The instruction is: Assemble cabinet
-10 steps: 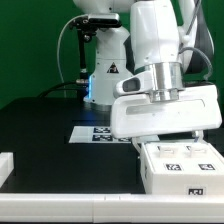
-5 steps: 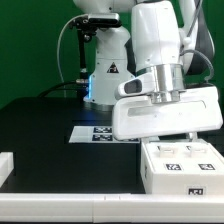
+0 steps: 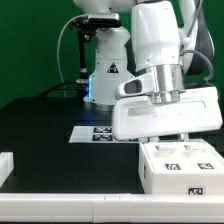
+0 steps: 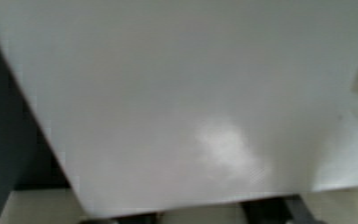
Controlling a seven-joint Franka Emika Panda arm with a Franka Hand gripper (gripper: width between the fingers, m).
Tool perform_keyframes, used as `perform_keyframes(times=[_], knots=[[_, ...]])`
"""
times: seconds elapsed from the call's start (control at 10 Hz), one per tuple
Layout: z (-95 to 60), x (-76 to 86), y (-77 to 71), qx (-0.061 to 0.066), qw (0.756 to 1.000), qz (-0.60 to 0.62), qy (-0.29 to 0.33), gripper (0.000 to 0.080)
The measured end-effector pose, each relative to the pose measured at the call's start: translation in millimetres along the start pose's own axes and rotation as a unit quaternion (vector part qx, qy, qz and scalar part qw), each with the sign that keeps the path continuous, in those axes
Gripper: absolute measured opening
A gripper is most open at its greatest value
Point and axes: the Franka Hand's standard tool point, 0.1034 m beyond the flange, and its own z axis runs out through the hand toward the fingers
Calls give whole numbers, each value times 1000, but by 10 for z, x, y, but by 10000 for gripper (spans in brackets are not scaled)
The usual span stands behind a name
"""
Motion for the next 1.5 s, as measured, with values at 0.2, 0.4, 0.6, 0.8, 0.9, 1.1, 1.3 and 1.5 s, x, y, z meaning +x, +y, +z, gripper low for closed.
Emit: perform_keyframes(times=[0.2, 0.4, 0.6, 0.8, 0.9, 1.1, 1.3, 1.5], knots=[[-115, 41, -2, 3, 999, 11, -39, 217], [-446, 261, -43, 10, 996, 17, -83, 217], [-533, 364, -80, 20, 993, 17, -119, 219], [-512, 329, -68, 20, 992, 19, -122, 219], [-535, 312, -69, 21, 990, 21, -135, 219], [-735, 454, -82, 27, 985, 27, -167, 219], [-802, 718, -85, 31, 984, 24, -176, 219], [-759, 642, -77, 32, 982, 23, -187, 219]])
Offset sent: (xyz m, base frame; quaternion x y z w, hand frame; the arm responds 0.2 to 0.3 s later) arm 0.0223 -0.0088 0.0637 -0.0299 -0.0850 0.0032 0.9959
